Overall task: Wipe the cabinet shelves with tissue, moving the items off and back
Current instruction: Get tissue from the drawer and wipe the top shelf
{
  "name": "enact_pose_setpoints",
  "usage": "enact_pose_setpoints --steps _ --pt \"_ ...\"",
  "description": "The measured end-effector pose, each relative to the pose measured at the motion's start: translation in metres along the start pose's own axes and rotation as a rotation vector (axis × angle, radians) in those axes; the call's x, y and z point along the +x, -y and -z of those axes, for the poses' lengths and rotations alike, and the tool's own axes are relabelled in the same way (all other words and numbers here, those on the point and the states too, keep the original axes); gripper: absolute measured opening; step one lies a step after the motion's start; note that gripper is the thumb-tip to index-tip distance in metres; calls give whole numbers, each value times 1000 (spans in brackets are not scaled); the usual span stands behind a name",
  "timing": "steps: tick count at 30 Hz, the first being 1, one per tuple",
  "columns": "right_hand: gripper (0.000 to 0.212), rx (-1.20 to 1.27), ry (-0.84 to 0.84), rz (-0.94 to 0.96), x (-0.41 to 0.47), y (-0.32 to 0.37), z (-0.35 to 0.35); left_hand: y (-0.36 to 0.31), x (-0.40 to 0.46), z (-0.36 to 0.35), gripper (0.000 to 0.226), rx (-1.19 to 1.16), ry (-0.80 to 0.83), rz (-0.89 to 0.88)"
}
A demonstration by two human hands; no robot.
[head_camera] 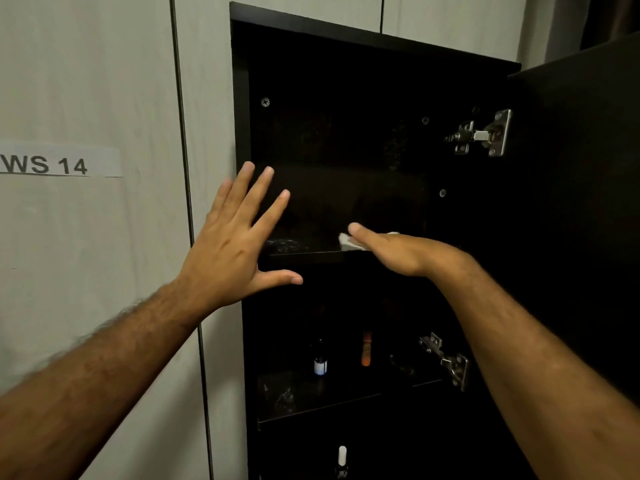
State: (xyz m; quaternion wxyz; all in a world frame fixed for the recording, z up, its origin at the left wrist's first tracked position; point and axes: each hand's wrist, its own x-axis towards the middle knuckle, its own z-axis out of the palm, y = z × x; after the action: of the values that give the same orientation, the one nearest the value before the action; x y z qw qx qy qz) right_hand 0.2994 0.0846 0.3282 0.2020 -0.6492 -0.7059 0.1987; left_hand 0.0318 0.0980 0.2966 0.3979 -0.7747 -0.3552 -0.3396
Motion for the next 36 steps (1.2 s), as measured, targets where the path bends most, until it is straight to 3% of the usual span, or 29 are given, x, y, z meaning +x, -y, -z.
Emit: enact_pose_setpoints --steps 5,8,12,16,20,23,25,31,33,36 --pt "80 -136 -60 -209 19 4 2 0 -6 -2 110 6 7 -9" --pt "97 -220 -52 -198 40 33 -18 -2 -8 -5 110 -11 8 1" --pt "88 -147 -2 -82 33 47 -25 0 -10 -5 111 -30 1 8" --pt "76 15 -99 63 19 32 -5 4 -15 -4 112 -45 9 28" --pt "118 -105 -22 -17 19 32 -10 5 -21 -6 113 -71 -11 48" --pt "103 -88 27 -34 26 47 -22 4 -25 -8 113 -87 -19 61" --pt "109 -112 47 -27 29 58 -29 4 -26 -9 113 -92 -22 64" --pt "95 -84 114 152 7 40 -22 5 -30 -8 114 -98 -30 75" --pt "97 -47 88 130 -3 22 -10 7 -33 -7 115 -88 -12 86" --pt "96 -98 41 -49 -1 21 -2 12 -39 -7 117 -51 24 108"
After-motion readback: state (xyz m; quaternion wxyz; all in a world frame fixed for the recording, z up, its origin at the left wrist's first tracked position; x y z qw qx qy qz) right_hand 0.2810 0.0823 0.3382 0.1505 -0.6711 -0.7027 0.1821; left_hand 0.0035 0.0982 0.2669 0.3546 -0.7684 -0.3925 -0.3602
